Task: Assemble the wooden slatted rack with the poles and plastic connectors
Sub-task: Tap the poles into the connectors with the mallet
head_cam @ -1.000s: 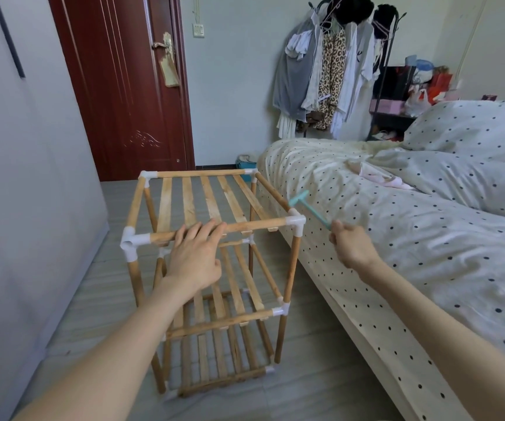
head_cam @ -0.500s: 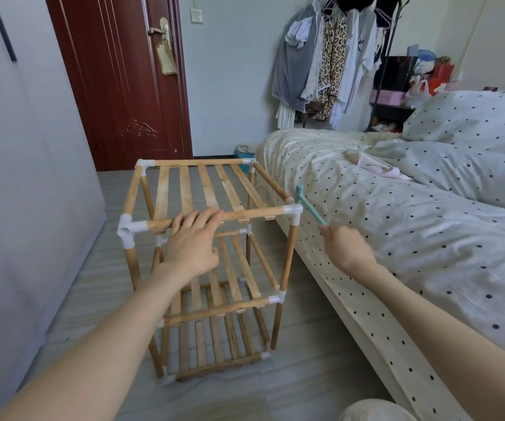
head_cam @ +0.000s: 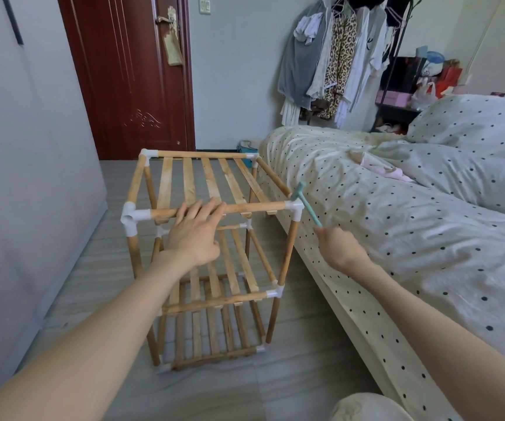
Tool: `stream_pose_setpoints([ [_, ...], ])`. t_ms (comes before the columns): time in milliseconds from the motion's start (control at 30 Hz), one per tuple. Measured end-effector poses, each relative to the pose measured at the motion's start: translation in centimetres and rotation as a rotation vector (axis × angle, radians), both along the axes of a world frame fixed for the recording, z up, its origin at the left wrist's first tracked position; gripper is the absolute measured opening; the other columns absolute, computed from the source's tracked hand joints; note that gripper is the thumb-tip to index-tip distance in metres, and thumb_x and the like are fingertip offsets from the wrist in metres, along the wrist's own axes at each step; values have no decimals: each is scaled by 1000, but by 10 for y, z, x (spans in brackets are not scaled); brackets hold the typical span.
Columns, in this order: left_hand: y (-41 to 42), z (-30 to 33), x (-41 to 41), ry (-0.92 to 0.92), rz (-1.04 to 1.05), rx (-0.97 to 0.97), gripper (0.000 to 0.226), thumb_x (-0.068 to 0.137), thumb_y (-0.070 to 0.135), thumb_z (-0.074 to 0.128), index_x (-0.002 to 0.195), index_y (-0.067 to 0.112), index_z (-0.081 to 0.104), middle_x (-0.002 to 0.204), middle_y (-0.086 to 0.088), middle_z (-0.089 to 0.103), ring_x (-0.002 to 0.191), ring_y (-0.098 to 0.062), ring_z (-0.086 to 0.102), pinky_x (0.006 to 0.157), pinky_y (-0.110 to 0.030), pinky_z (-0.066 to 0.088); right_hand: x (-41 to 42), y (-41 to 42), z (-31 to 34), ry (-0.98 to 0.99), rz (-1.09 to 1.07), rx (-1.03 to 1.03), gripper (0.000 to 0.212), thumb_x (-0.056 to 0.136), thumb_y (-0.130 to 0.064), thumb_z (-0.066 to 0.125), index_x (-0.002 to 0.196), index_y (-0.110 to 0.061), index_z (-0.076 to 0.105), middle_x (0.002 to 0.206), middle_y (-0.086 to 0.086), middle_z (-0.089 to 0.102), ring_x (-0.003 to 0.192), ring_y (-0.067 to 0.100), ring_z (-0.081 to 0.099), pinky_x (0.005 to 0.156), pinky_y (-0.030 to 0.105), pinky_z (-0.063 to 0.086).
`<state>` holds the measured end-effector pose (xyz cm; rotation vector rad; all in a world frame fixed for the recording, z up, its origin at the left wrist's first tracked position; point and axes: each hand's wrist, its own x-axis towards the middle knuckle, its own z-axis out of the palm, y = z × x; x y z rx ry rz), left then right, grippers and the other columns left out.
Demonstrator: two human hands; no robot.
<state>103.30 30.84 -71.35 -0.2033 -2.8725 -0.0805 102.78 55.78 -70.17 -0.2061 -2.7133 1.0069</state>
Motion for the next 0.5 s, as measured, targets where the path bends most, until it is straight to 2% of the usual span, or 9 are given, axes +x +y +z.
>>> stream_pose_setpoints([
  [33,-3,2,0,-11,-24,-10,78,90,16,47,151,24,-2,158,5,-6,145,-18,-4,116,-36,-10,2,-1,-8,-101,3,13,41,103,-33,23,94,-8,54,75,7,52,66,25,52,59,34,44],
  [67,-7,4,1,-20,-55,-9,78,91,14,46,151,24,-3,158,5,-7,145,-17,-5,115,-34,-10,-2,0,-15,-105,30,33,44,103,-35,22,83,-9,51,74,7,52,67,26,52,60,34,44],
  [133,-20,8,5,-7,-101,59,74,92,12,45,151,23,1,159,4,-4,146,-14,-1,114,-30,-9,-7,-7,-15,-32,49,28,47,102,-39,21,70,-14,45,72,9,54,71,31,55,65,36,47],
  [167,-28,10,9,36,-107,94,71,93,11,45,151,23,6,159,4,2,145,-14,3,114,-29,-7,-8,-14,-12,1,59,28,47,101,-39,21,72,-14,47,75,12,58,74,33,59,71,40,51],
  [233,-48,15,17,204,-75,153,62,93,9,45,149,18,21,156,0,18,144,-16,15,115,-31,-1,-11,-31,-7,58,128,6,47,101,-40,21,85,-10,54,85,16,65,81,35,63,79,46,52],
  [300,-73,20,25,295,27,290,52,94,5,42,144,10,32,150,-8,33,136,-22,33,116,-33,13,-10,-52,-4,88,194,5,48,102,-37,22,98,-5,58,93,17,66,86,35,62,81,44,51],
  [400,-116,17,27,173,172,553,50,94,-3,35,142,10,38,136,-14,46,111,-26,51,97,-33,37,-8,-94,2,160,308,-2,46,103,-32,22,118,-1,52,112,20,62,103,35,59,85,39,47],
  [467,-135,5,29,39,135,556,65,88,-12,33,146,18,33,133,-11,48,113,-20,52,94,-26,37,-6,-121,1,155,382,-20,47,103,-31,24,133,-1,43,135,22,48,124,36,47,100,44,41],
  [500,-141,-2,31,7,111,531,73,85,-16,32,148,22,29,141,-8,42,125,-20,46,101,-26,34,-7,-132,-3,143,408,-25,45,103,-29,24,133,0,42,141,22,41,132,36,38,106,46,35],
])
